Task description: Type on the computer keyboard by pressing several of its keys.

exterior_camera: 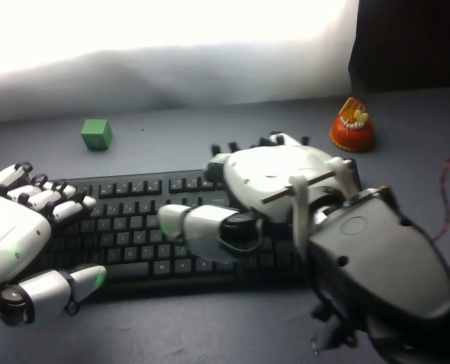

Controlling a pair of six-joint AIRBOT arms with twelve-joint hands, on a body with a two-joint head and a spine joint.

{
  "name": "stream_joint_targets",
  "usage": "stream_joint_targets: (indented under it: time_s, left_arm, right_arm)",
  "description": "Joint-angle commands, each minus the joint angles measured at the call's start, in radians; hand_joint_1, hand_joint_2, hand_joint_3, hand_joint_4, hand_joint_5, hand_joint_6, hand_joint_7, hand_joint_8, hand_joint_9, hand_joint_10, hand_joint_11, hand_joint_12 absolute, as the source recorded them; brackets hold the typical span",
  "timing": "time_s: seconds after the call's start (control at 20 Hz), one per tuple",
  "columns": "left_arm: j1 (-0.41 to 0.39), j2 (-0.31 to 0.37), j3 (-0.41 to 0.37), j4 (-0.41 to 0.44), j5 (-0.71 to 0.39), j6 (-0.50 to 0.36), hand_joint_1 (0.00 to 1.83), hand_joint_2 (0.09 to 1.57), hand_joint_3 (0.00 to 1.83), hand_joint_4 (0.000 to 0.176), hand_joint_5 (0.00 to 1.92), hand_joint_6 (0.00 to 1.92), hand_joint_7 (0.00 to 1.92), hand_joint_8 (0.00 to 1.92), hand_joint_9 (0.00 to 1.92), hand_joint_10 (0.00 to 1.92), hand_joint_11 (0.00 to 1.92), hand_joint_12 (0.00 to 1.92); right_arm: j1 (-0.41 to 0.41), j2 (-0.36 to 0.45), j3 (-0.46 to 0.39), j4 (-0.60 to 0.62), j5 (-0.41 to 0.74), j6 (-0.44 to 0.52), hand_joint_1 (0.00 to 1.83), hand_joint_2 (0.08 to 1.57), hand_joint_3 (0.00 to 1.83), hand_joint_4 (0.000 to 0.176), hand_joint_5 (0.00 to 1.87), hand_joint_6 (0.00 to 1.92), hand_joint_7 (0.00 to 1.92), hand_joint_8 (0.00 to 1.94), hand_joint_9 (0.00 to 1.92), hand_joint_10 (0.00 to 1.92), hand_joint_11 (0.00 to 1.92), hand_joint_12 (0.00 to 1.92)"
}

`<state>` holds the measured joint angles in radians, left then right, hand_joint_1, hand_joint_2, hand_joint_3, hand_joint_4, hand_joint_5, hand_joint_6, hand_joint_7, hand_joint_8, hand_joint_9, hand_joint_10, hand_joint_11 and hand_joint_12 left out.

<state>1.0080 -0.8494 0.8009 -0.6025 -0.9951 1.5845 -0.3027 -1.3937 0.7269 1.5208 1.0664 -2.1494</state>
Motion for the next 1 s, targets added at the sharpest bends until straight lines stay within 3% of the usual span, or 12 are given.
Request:
stream_joint_targets:
  time_s: [0.0,0.05,0.25,0.3,0.5,0.8,0.85,0.95]
  left_arm:
    - [-0.007,0.020,-0.008,0.022,-0.087,-0.006,0.00,1.30,0.00,0.029,0.33,0.00,0.32,0.01,0.34,0.00,0.00,1.16]
    - [-0.011,0.041,-0.025,0.022,-0.074,-0.011,0.00,1.29,0.00,0.037,0.33,0.00,0.32,0.01,0.35,0.01,0.00,1.16]
    - [-0.019,0.092,-0.067,0.036,-0.055,-0.014,0.00,1.30,0.00,0.036,0.33,0.00,0.32,0.00,0.36,0.01,0.00,1.20]
    - [-0.016,0.095,-0.077,0.036,-0.095,-0.021,0.00,1.30,0.00,0.038,0.33,0.00,0.32,0.00,0.36,0.01,0.00,1.17]
    - [0.017,0.077,-0.088,0.037,-0.320,-0.094,0.00,1.30,0.00,0.041,0.30,0.00,0.31,0.00,0.35,0.00,0.00,1.16]
    - [0.034,0.033,-0.062,0.051,-0.408,-0.102,0.00,1.30,0.00,0.044,0.29,0.00,0.31,0.00,0.36,0.01,0.00,1.21]
    - [0.040,0.018,-0.050,0.052,-0.428,-0.112,0.00,1.30,0.00,0.035,0.31,0.01,0.32,0.00,0.36,0.01,0.00,1.19]
    - [0.051,-0.004,-0.033,0.052,-0.456,-0.118,0.00,1.31,0.00,0.037,0.30,0.00,0.32,0.00,0.36,0.00,0.00,1.17]
  right_arm:
    - [0.003,0.012,-0.015,-0.068,0.035,-0.005,0.04,1.17,0.00,0.000,0.41,0.12,0.52,0.01,0.37,0.64,0.00,1.59]
    - [-0.002,0.035,-0.033,-0.067,0.042,-0.009,0.05,1.17,0.00,0.000,0.42,0.12,0.52,0.01,0.38,0.65,0.00,1.60]
    - [-0.013,0.120,-0.102,-0.065,0.051,-0.015,0.07,1.17,0.00,0.000,0.41,0.12,0.52,0.01,0.37,0.64,0.00,1.60]
    - [-0.009,0.145,-0.119,-0.065,0.049,-0.030,0.06,1.17,0.00,0.000,0.41,0.12,0.52,0.00,0.37,0.65,0.00,1.61]
    - [0.012,0.225,-0.147,-0.065,-0.020,-0.083,0.08,1.17,0.00,0.000,0.42,0.12,0.52,0.00,0.37,0.64,0.00,1.60]
    - [0.061,0.349,-0.239,-0.065,-0.090,-0.163,0.07,1.17,0.00,0.000,0.41,0.12,0.54,0.01,0.38,0.64,0.00,1.60]
    - [0.062,0.364,-0.255,-0.065,-0.085,-0.168,0.08,1.17,0.00,0.000,0.42,0.12,0.53,0.01,0.39,0.64,0.00,1.61]
    - [0.057,0.363,-0.257,-0.065,-0.066,-0.149,0.07,1.17,0.00,0.000,0.41,0.11,0.51,0.00,0.37,0.63,0.00,1.59]
